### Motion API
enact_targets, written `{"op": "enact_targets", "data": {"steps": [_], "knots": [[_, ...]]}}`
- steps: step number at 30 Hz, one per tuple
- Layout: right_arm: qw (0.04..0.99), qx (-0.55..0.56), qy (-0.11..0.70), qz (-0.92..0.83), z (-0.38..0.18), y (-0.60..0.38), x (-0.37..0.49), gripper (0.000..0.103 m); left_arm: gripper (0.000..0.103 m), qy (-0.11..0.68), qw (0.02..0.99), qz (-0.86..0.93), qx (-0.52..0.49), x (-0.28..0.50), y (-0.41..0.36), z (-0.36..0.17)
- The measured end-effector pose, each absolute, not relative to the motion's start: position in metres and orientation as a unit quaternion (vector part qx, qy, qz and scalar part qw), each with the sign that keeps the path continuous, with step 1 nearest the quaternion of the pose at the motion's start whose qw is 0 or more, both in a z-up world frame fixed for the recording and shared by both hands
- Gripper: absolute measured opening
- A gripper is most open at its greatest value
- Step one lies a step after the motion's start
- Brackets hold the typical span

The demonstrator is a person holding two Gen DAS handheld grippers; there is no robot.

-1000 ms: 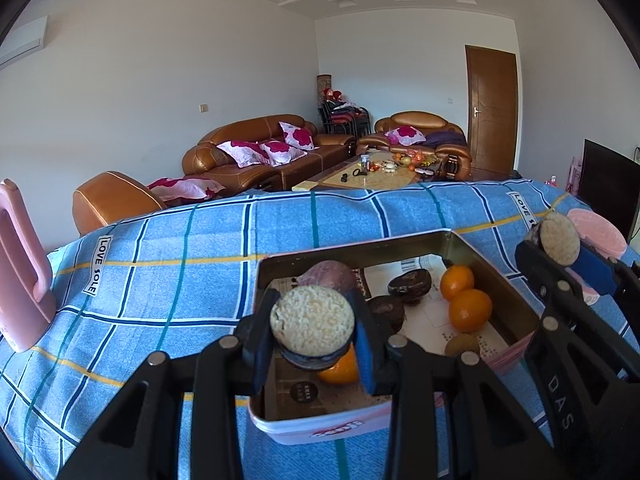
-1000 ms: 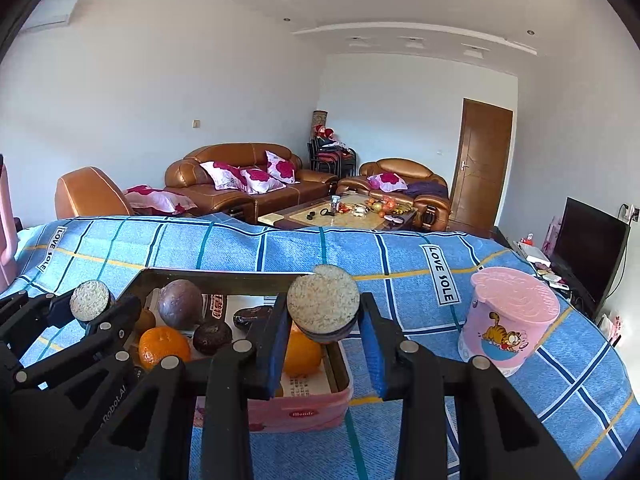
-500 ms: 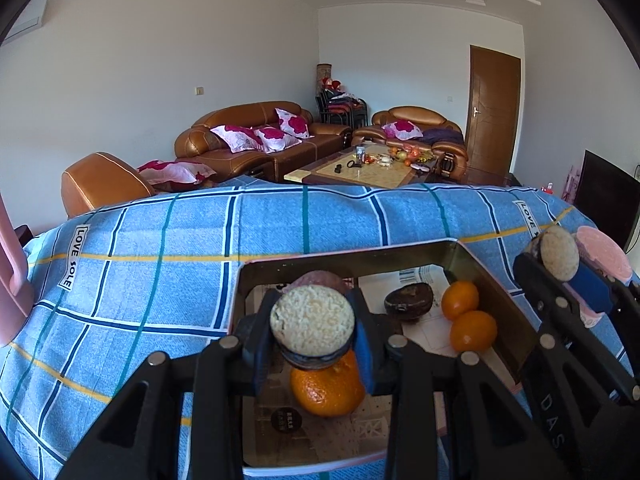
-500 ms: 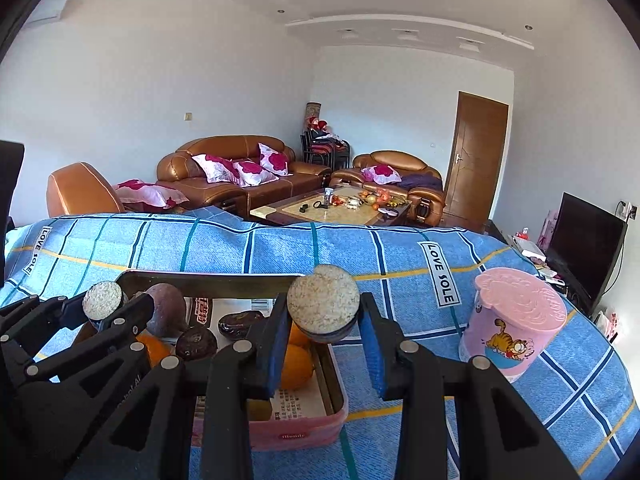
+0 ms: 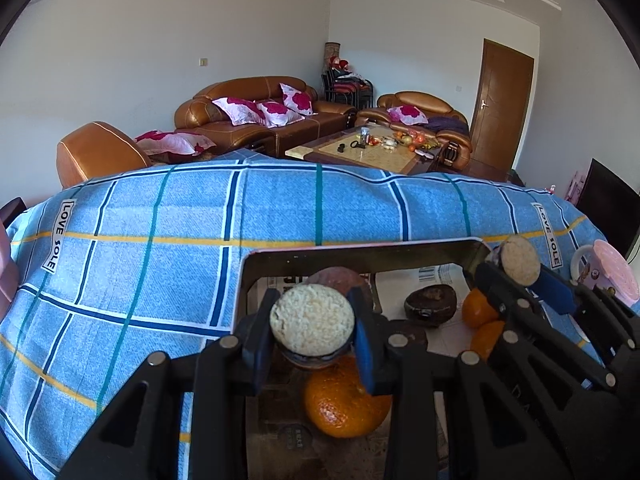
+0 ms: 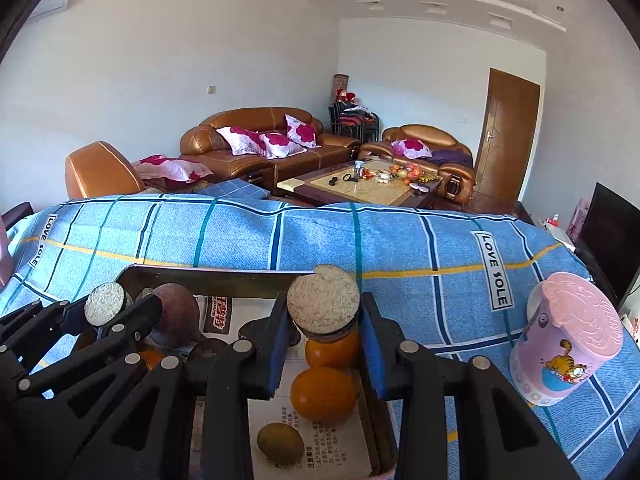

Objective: Organize fruits

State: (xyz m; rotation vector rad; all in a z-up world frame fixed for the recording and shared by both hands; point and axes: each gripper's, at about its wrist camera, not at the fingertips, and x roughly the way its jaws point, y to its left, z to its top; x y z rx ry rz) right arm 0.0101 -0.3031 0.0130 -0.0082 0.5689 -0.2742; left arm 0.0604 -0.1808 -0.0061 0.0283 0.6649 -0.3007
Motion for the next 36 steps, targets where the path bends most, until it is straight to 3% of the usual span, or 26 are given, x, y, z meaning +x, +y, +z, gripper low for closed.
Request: {"op": "enact_targets", "data": {"steps": [17,19,24,26,28,30,33,36], "knots": [[0.935,0.069,0.346,-0.029,-0.007,-0.318,0.030,0.037,0.036,0.321,0.936,-0.142,0.025,0.059,-0.186,-0.005],[0.937,0.083,0.339,-0.023,-0.006,-0.320,0.024,0.038,0.039,0.314,0.939,-0.138,0.025,0.057,-0.186,-0.003],[0.947,0.116,0.300,-0.020,0.000,-0.327,0.006,0.039,0.078,0.279,0.954,-0.105,0.018,0.047,-0.175,0.002],[0.949,0.133,0.284,-0.021,0.001,-0.331,-0.001,0.048,0.085,0.265,0.959,-0.099,0.016,0.042,-0.172,0.004],[0.952,0.149,0.265,-0.034,0.004,-0.336,-0.008,0.056,0.100,0.254,0.963,-0.089,0.016,0.037,-0.169,0.006],[0.957,0.157,0.238,-0.048,0.008,-0.338,-0.017,0.057,0.103,0.242,0.966,-0.087,0.016,0.033,-0.166,0.008],[0.964,0.153,0.207,-0.075,0.016,-0.340,-0.028,0.069,0.103,0.228,0.969,-0.089,0.028,0.026,-0.168,0.010],[0.971,0.139,0.170,-0.097,0.024,-0.340,-0.044,0.071,0.103,0.212,0.972,-0.085,0.048,0.019,-0.171,0.012]]}}
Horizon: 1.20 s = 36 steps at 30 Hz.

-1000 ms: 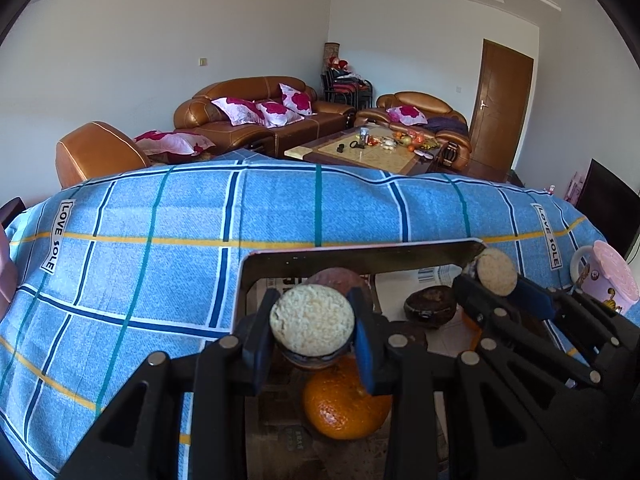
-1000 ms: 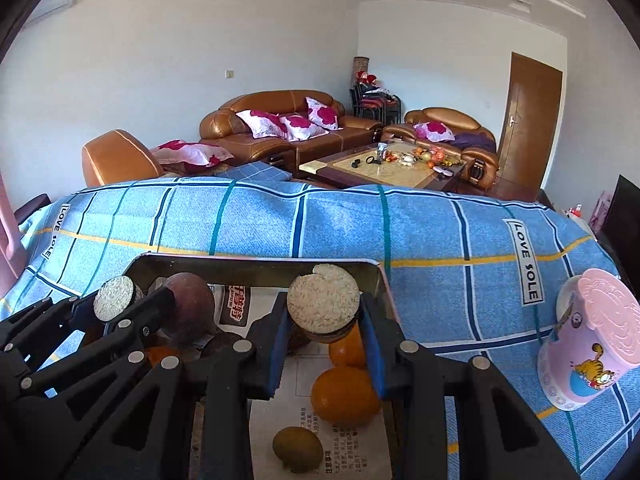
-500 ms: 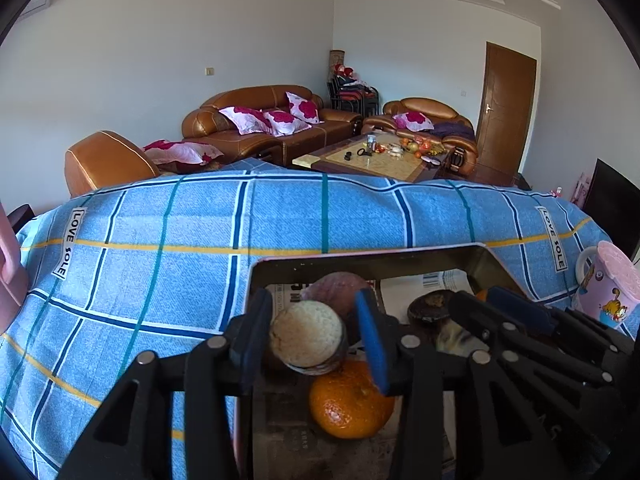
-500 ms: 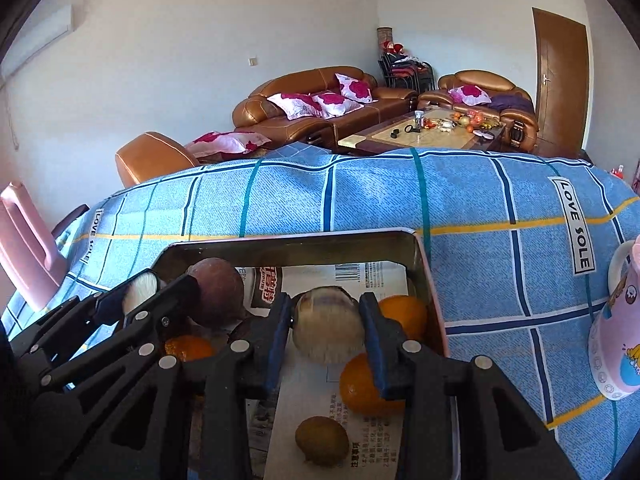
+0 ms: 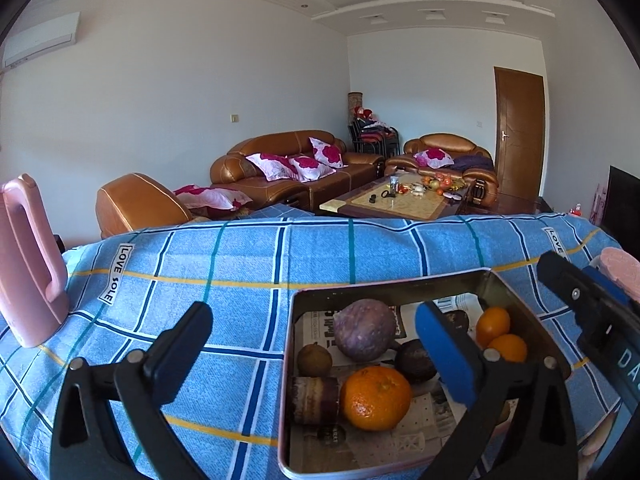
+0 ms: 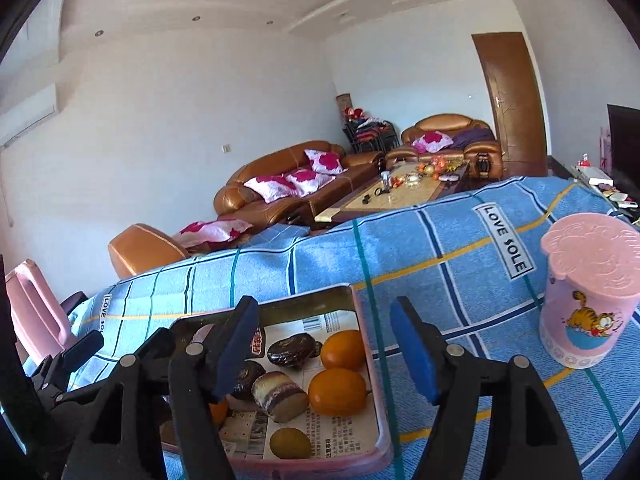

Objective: Organize fruits

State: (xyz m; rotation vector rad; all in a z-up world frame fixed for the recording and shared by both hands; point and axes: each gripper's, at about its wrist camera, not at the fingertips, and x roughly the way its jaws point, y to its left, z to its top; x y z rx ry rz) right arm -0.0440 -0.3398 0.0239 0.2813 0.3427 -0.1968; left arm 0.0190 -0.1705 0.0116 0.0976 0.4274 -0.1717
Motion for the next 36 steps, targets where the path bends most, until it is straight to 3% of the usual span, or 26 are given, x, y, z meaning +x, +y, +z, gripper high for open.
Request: {"op": "enact_targets", "data": {"steps": [5,16,36], "knots": [[0.978,0.104,0.128,-0.128,0.033,-0.330,-0.067,0.078,0.103,0.188,0.978,-0.077,0.056,0.003,-0.164,0.016],[0.982,0.037,0.117,-0.146,0.038,-0.303,-0.094,0.079,0.103,0.168,0.981,-0.078,0.060,-0.027,-0.154,0.020],[0.982,0.046,0.068,-0.172,0.042,-0.294,-0.129,0.079,0.103,0.155,0.983,-0.080,0.059,-0.050,-0.149,0.022]]}}
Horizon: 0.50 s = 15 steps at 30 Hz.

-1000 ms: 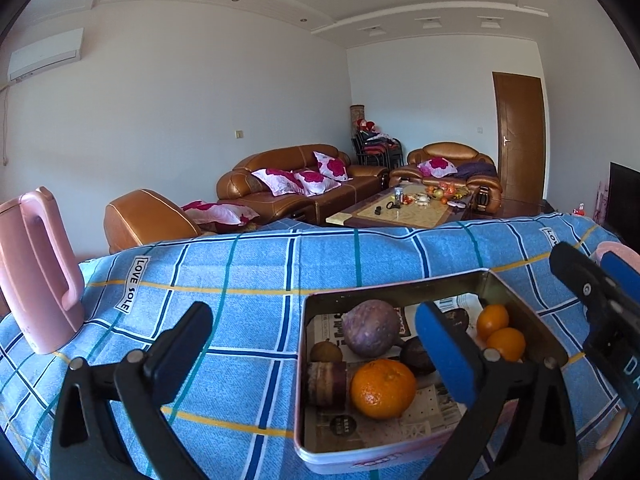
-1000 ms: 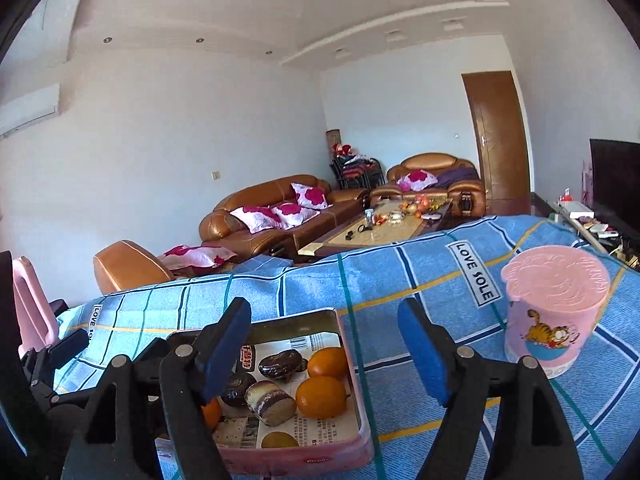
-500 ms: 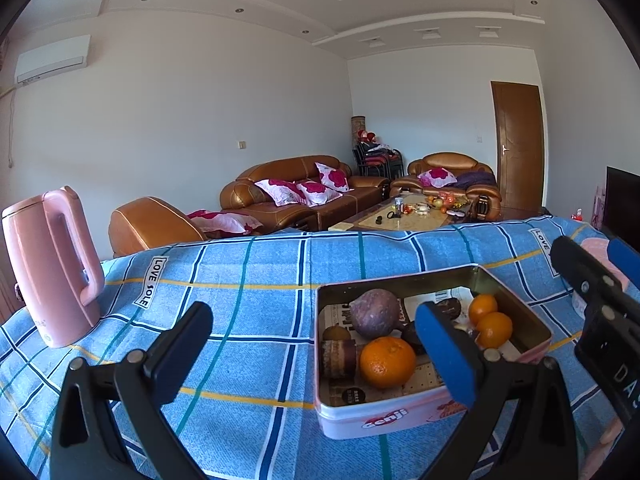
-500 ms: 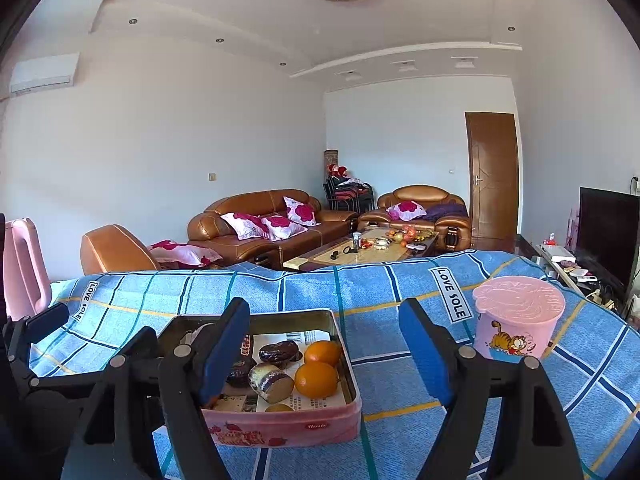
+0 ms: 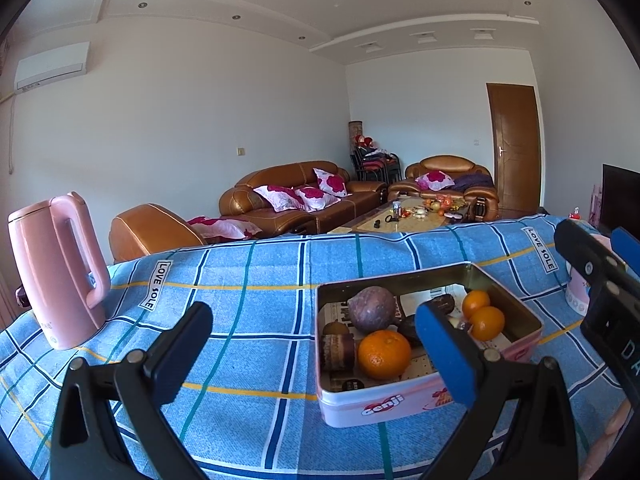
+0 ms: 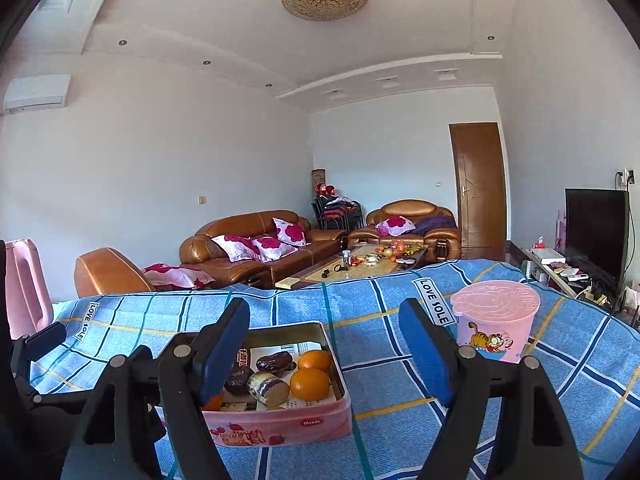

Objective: Organize fruits

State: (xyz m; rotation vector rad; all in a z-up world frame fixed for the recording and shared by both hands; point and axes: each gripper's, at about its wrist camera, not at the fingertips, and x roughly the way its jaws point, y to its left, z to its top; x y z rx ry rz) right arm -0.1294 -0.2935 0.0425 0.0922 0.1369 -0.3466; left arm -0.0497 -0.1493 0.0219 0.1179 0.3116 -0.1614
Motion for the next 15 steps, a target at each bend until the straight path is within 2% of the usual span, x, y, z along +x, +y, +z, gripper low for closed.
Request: {"op": "enact_targets", "data": {"steps": [15], "knots": [[0.980,0.048,0.072,-0.178,0.0440,-0.2928,-0.1311,0.079,0.103,0.159,0.983,-0.077,0.054,-0.0470,-0.1473,0.0222]]}}
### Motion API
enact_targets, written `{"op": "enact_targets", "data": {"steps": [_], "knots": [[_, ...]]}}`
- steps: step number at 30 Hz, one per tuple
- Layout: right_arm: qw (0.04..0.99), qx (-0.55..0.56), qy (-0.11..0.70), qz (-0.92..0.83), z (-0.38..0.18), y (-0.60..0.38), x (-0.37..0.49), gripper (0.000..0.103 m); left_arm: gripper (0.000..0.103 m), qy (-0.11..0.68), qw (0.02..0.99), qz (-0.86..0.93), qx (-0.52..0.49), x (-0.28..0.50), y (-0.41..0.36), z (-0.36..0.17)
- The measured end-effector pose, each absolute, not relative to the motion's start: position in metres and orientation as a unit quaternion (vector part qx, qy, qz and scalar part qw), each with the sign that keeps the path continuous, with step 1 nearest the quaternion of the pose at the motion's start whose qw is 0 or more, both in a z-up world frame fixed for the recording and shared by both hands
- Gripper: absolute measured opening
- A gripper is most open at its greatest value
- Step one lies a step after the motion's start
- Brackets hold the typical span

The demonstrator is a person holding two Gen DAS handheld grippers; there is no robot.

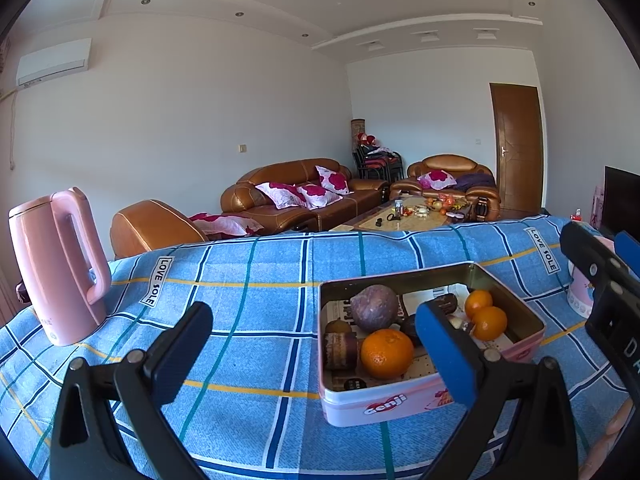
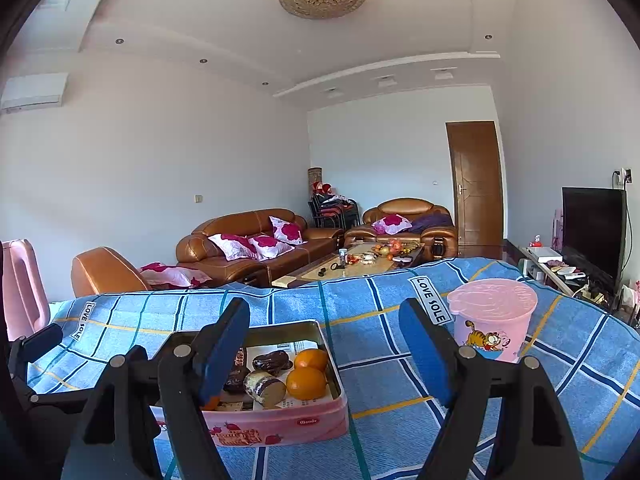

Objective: Organize fruits

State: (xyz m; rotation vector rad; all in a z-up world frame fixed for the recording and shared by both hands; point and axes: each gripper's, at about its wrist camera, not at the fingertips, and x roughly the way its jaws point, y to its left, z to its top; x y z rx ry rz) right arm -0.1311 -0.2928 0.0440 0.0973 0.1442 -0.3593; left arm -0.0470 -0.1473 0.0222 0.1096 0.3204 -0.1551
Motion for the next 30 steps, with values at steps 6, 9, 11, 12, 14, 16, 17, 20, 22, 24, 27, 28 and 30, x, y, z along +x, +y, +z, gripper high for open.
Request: {"op": "enact_targets", "data": {"steps": [6,9,11,12,14,16,17,20,22,24,27,28,30], "knots": [[0.980,0.048,0.072,-0.178,0.0442,-0.2929,-0.1315,0.079,0.103,0.159,0.983,-0.077,0.054,-0.0466,-0.1472,0.0221],[0.980,0.049,0.073,-0.178,0.0442,-0.2930,-0.1320,0.079,0.103,0.159,0.983,-0.077,0.054,-0.0468,-0.1473,0.0221],[0.980,0.050,0.074,-0.178,0.0446,-0.2933,-0.1315,0.079,0.103,0.159,0.983,-0.077,0.054,-0.0467,-0.1473,0.0221],[0.980,0.049,0.074,-0.178,0.0447,-0.2930,-0.1318,0.079,0.103,0.160,0.983,-0.077,0.054,-0.0464,-0.1473,0.0220],[0.980,0.050,0.074,-0.179,0.0449,-0.2929,-0.1322,0.079,0.103,0.161,0.982,-0.077,0.054,-0.0462,-0.1473,0.0219],[0.980,0.050,0.074,-0.179,0.0446,-0.2933,-0.1322,0.079,0.103,0.165,0.982,-0.077,0.053,-0.0451,-0.1468,0.0210],[0.980,0.050,0.074,-0.179,0.0447,-0.2933,-0.1322,0.079,0.103,0.169,0.981,-0.080,0.052,-0.0440,-0.1467,0.0205],[0.980,0.050,0.075,-0.180,0.0446,-0.2936,-0.1321,0.079,0.103,0.175,0.980,-0.079,0.053,-0.0417,-0.1471,0.0199],[0.979,0.051,0.077,-0.182,0.0440,-0.2952,-0.1304,0.079,0.103,0.177,0.980,-0.075,0.051,-0.0407,-0.1463,0.0195],[0.978,0.054,0.082,-0.184,0.0434,-0.2960,-0.1290,0.079,0.103,0.184,0.978,-0.092,0.044,-0.0383,-0.1442,0.0189],[0.977,0.057,0.084,-0.185,0.0426,-0.2971,-0.1288,0.079,0.103,0.189,0.977,-0.089,0.039,-0.0372,-0.1425,0.0182],[0.977,0.058,0.084,-0.185,0.0424,-0.2969,-0.1290,0.079,0.103,0.190,0.977,-0.089,0.038,-0.0374,-0.1425,0.0180],[0.977,0.057,0.085,-0.185,0.0423,-0.2971,-0.1290,0.079,0.103,0.191,0.977,-0.086,0.038,-0.0373,-0.1429,0.0179]]}}
